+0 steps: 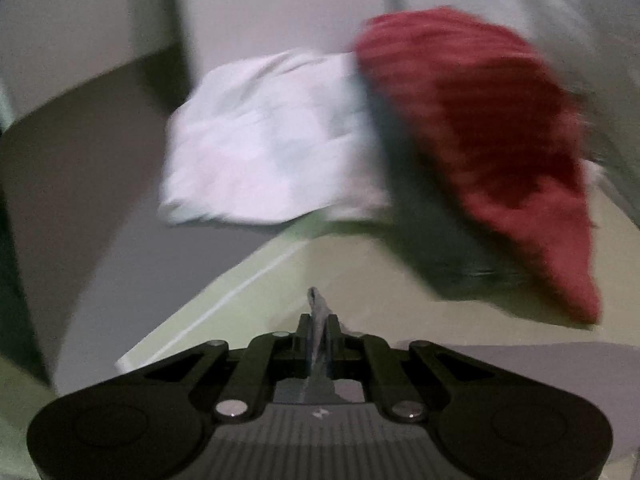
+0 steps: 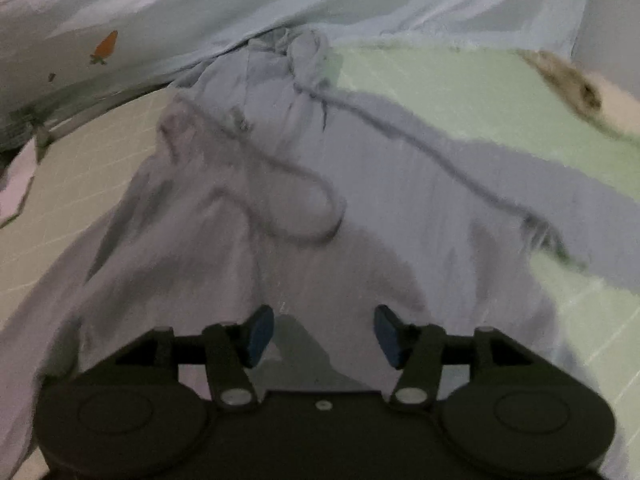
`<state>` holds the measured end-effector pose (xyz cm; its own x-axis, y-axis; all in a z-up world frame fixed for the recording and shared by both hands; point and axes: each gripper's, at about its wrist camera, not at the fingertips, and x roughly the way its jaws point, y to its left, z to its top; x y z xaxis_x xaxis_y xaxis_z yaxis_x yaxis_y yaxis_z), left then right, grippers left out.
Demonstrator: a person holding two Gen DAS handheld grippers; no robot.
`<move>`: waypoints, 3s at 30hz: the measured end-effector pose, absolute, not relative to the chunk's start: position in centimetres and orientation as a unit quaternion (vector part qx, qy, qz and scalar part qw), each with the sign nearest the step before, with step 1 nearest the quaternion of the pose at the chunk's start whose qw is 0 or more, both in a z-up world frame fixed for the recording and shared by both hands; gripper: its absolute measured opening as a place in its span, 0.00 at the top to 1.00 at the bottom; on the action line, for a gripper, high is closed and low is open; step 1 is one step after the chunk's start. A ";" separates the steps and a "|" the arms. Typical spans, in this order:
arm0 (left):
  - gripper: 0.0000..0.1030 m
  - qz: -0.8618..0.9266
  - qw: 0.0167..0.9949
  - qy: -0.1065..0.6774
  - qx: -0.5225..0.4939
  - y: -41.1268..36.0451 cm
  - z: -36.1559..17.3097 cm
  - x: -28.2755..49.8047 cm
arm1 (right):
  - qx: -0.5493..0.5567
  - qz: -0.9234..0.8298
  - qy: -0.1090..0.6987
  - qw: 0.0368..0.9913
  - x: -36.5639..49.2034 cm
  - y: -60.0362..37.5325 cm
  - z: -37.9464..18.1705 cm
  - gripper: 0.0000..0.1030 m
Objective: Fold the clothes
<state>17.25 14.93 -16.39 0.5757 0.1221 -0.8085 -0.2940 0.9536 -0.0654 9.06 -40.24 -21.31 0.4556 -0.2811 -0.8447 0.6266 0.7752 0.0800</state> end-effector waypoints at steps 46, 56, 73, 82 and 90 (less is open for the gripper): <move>0.10 -0.125 0.860 0.491 0.062 -0.2 -17.4 15.1 | 0.089 -0.028 0.426 0.900 9.4 -21.8 -21.6 0.62; 0.10 -0.117 0.860 0.495 0.050 -1.7 -16.9 12.7 | 0.065 0.021 0.424 0.903 9.9 -21.3 -20.9 0.91; 0.10 -0.098 0.888 0.448 0.043 -11.6 -13.7 8.4 | 0.055 -0.026 0.251 0.966 7.0 -35.2 -9.5 0.91; 0.09 -0.135 0.907 0.388 0.094 -17.7 -11.7 10.9 | 0.084 -0.113 0.258 0.956 4.9 -46.6 -10.9 0.91; 0.09 -0.170 0.892 0.403 0.117 -22.8 -13.3 13.2 | 0.124 -0.191 0.243 0.943 3.2 -53.6 -12.6 0.91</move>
